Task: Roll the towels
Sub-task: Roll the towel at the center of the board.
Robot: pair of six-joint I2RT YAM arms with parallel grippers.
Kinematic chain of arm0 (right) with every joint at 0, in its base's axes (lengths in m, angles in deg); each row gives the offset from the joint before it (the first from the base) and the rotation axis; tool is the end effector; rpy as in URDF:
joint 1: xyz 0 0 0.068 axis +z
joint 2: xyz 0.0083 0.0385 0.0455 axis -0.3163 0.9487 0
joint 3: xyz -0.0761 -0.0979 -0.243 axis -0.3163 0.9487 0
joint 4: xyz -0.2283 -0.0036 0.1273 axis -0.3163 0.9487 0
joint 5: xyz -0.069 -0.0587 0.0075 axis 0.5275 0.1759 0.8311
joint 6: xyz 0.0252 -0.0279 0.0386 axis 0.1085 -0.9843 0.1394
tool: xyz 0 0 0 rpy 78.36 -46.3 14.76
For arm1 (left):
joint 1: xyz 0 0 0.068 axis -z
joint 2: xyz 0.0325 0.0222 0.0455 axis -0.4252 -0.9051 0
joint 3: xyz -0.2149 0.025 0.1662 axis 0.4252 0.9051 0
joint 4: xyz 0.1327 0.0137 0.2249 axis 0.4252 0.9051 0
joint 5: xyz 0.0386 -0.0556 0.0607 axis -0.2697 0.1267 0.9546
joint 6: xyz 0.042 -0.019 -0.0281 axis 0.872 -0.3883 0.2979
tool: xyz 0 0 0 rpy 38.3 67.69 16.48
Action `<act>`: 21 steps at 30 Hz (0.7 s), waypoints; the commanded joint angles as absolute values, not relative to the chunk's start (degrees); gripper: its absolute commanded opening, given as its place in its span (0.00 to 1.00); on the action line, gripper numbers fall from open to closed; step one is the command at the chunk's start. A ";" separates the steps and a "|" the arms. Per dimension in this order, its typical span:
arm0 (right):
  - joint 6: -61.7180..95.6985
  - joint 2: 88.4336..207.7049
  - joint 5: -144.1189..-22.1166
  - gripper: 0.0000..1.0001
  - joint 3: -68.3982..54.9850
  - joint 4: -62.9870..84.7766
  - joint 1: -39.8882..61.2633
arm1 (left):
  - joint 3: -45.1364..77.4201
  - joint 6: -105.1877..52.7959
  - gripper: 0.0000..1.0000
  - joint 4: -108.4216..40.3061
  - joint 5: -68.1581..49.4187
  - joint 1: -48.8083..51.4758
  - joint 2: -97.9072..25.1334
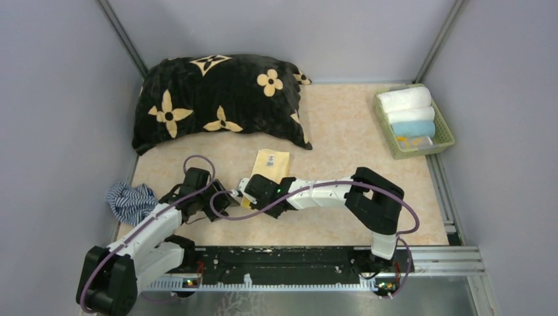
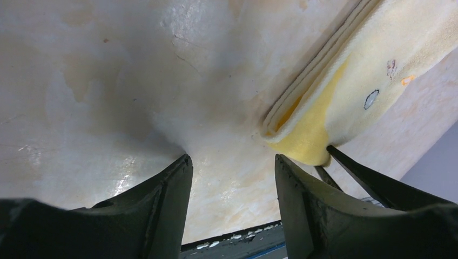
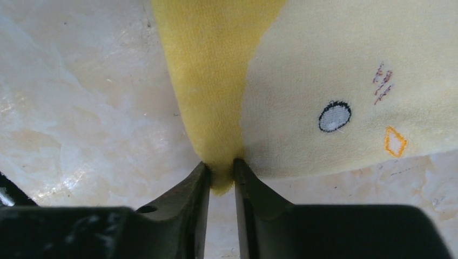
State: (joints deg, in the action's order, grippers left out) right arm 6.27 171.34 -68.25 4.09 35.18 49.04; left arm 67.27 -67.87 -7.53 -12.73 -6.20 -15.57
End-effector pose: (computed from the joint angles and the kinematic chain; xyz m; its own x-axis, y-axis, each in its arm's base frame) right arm 0.1419 0.3307 0.1612 -0.2836 -0.8604 -0.4235 -0.9170 0.3725 -0.1427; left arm 0.1509 -0.0594 0.1509 -0.8157 -0.5497 -0.1804 -0.3916 0.7542 -0.5272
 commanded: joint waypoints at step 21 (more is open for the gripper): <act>24.38 173.41 -88.85 0.00 0.72 28.88 42.49 | 71.16 -84.78 0.65 -15.03 -17.58 -4.30 -11.53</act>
State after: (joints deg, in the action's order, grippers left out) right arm 20.44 172.61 -85.28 2.76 32.28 42.55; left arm 69.94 -80.29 -10.37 -16.44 -5.66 -10.04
